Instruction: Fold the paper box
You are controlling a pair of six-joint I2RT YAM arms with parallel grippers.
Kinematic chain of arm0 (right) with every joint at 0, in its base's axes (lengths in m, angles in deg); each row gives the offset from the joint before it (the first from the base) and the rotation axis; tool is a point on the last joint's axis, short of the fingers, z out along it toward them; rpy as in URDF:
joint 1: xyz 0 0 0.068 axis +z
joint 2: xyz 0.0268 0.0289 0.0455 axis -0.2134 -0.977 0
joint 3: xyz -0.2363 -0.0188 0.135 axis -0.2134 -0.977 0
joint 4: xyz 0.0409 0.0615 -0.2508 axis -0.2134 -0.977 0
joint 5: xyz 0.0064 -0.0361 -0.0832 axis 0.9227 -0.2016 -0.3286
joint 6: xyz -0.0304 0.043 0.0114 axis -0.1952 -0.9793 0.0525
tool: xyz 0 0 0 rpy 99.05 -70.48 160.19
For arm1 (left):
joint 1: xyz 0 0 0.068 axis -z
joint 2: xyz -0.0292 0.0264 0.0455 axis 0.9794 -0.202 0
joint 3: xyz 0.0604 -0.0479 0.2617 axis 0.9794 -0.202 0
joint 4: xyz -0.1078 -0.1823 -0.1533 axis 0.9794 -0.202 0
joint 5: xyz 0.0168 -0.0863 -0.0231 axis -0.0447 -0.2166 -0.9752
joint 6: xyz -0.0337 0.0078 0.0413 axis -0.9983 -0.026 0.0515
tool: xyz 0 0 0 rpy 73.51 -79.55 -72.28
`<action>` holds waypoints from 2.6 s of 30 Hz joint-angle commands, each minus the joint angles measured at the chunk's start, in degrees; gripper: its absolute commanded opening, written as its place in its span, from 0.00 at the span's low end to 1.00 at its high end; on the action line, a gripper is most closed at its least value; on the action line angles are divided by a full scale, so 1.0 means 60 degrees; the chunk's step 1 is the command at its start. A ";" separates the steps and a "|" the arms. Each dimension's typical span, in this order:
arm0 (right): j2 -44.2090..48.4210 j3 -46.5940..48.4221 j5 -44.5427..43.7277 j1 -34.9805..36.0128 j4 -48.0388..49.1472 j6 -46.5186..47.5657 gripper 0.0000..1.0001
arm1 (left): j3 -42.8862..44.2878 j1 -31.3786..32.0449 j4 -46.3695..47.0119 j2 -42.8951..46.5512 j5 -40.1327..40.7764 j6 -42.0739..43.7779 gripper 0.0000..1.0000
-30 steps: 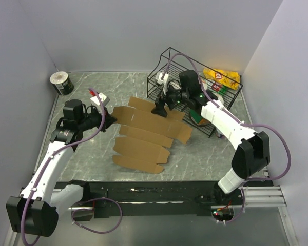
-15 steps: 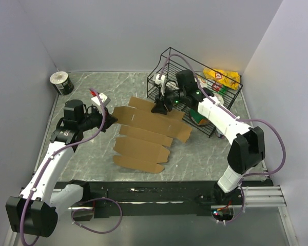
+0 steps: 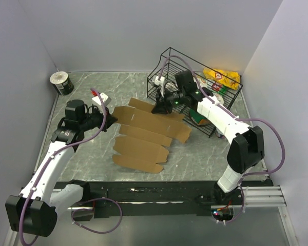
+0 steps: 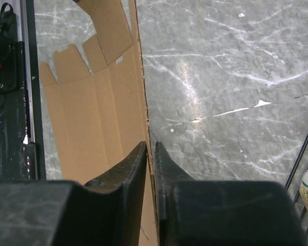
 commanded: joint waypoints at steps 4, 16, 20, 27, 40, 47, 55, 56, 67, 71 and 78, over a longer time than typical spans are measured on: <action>0.1156 -0.1103 -0.1949 0.0483 0.1120 -0.0071 0.06 | 0.0000 0.0022 0.0404 -0.0227 0.0133 -0.0344 0.02; 0.2008 -0.4092 -0.6870 0.2109 0.4607 0.0662 0.00 | 0.0572 0.0007 -0.0138 -0.1956 0.2051 -0.2641 0.97; 0.1745 -0.4312 -0.7488 0.2358 0.4900 0.0808 0.00 | -0.0463 -0.0007 0.0897 -0.1212 0.2697 -0.4253 0.99; 0.1466 -0.4474 -0.7680 0.2476 0.5458 0.0882 0.00 | -0.3630 0.0153 0.4997 -0.0315 0.2403 -0.6497 0.94; 0.0338 -0.3830 -0.7416 0.2754 0.5033 0.0926 0.00 | -0.3985 0.0520 0.6190 -0.1471 0.3269 -0.5370 0.83; 0.0118 -0.3727 -0.7548 0.2827 0.4784 0.0940 0.00 | -0.3632 0.0695 0.6878 -0.3184 0.2566 -0.5253 0.68; 0.0030 -0.3742 -0.7650 0.2945 0.4799 0.0823 0.00 | -0.3632 0.1559 0.7172 -0.3918 0.2989 -0.5413 0.61; 0.0030 -0.3727 -0.7650 0.2959 0.4769 0.0823 0.00 | -0.3647 0.1661 0.7172 -0.4035 0.3309 -0.5457 0.60; 0.0060 -0.3712 -0.7548 0.2974 0.4828 0.0735 0.00 | -0.3134 0.2716 0.6542 -0.4680 0.5538 -0.5457 0.53; 0.0060 -0.3654 -0.7519 0.2974 0.4784 0.0706 0.00 | -0.3031 0.3039 0.6074 -0.4827 0.6694 -0.5750 0.55; 0.0030 -0.3639 -0.7577 0.2974 0.4798 0.0721 0.00 | -0.3339 0.3185 0.6863 -0.4739 0.6198 -0.6292 0.39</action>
